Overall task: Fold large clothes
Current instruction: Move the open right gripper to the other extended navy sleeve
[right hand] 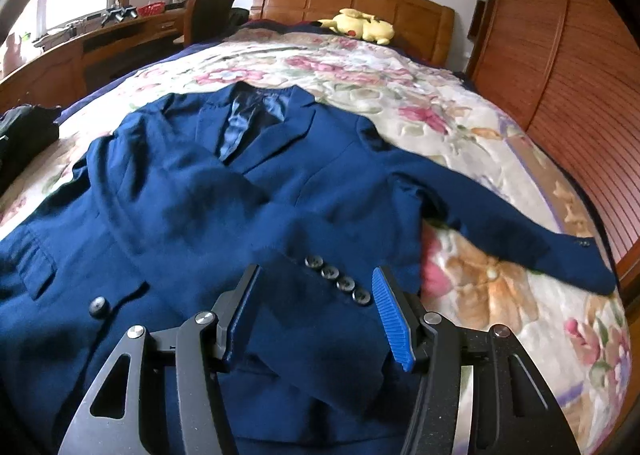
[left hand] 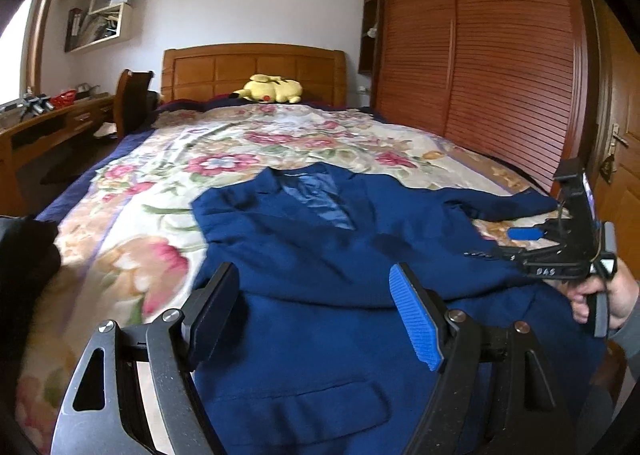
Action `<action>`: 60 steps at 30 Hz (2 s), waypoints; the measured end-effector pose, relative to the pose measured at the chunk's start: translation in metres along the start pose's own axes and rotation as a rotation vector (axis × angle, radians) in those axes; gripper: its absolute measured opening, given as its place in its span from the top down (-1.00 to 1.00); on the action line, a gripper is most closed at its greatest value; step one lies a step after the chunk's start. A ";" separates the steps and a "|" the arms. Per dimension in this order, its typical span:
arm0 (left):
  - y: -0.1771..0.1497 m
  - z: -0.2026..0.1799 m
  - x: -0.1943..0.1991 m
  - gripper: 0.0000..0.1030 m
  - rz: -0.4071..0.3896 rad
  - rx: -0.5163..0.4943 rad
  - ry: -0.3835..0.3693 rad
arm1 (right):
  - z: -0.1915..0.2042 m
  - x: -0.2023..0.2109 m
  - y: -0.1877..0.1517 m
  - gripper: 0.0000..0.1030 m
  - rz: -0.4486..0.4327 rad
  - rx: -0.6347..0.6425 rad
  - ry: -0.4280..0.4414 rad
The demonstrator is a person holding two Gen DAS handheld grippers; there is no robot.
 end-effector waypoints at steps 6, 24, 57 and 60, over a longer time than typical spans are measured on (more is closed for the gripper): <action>0.007 -0.032 -0.017 -0.52 0.014 -0.051 -0.025 | -0.024 -0.001 -0.006 -0.13 0.009 -0.017 -0.004; 0.016 -0.089 -0.071 -0.52 0.092 -0.132 -0.046 | -0.145 -0.021 0.002 -0.42 -0.025 -0.155 -0.088; 0.009 -0.097 -0.093 -0.52 0.152 -0.142 -0.038 | -0.358 -0.083 -0.004 -0.52 0.121 -0.698 -0.265; 0.009 -0.097 -0.093 -0.52 0.151 -0.142 -0.038 | -0.359 -0.090 -0.007 -0.52 0.140 -0.722 -0.243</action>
Point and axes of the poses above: each gripper's, at about its wrist camera, not at the fingertips, and x roughly against the way its jaws point, z to its left, y to its top, the point moved 5 cm from there along -x, roughly the way its jaws point, and after that the axes turned 15 degrees about z, right-handed, at the moved point
